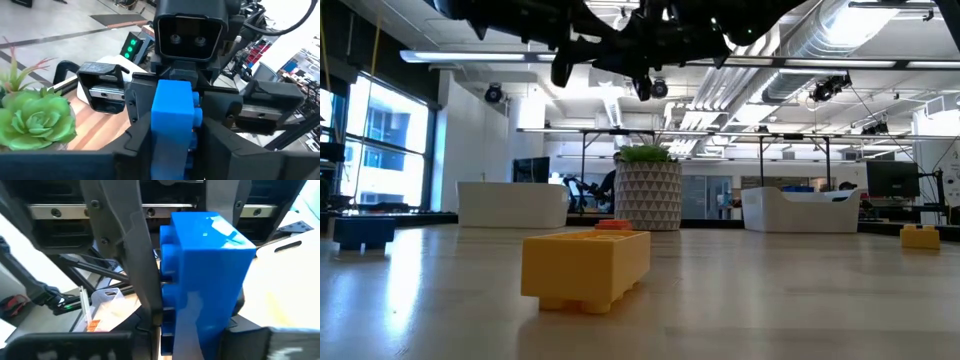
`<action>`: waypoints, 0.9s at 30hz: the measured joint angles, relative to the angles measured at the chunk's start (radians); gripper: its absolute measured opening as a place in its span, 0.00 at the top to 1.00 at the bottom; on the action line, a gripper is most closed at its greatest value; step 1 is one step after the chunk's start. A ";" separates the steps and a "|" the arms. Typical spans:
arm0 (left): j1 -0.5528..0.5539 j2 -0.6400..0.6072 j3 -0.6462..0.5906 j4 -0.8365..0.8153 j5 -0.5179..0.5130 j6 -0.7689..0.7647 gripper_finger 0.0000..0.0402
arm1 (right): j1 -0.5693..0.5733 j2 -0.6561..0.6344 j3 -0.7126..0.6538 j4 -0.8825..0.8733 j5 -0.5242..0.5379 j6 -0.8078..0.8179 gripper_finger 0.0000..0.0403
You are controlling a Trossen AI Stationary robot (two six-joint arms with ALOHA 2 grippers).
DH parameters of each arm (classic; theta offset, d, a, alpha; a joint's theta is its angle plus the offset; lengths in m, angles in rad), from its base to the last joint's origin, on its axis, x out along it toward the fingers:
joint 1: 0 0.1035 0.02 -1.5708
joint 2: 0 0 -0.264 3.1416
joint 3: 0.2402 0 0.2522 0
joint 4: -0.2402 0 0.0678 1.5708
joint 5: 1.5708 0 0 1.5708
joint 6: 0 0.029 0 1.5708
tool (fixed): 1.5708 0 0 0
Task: Sort & place blocks by color
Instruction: Put the blue game piece into the right white bin
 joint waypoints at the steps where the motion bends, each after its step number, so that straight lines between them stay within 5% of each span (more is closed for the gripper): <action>1: 0.000 0.000 0.000 0.000 -0.006 0.000 0.70 | 0.000 0.000 0.000 -0.012 0.010 0.000 0.80; 13: 0.001 0.005 0.000 0.005 -0.059 0.008 0.54 | 0.000 0.005 -0.001 -0.274 0.126 -0.024 0.80; 27: 0.001 0.005 0.000 -0.052 -0.053 0.009 0.46 | 0.000 0.005 -0.002 -0.789 0.492 -0.079 0.80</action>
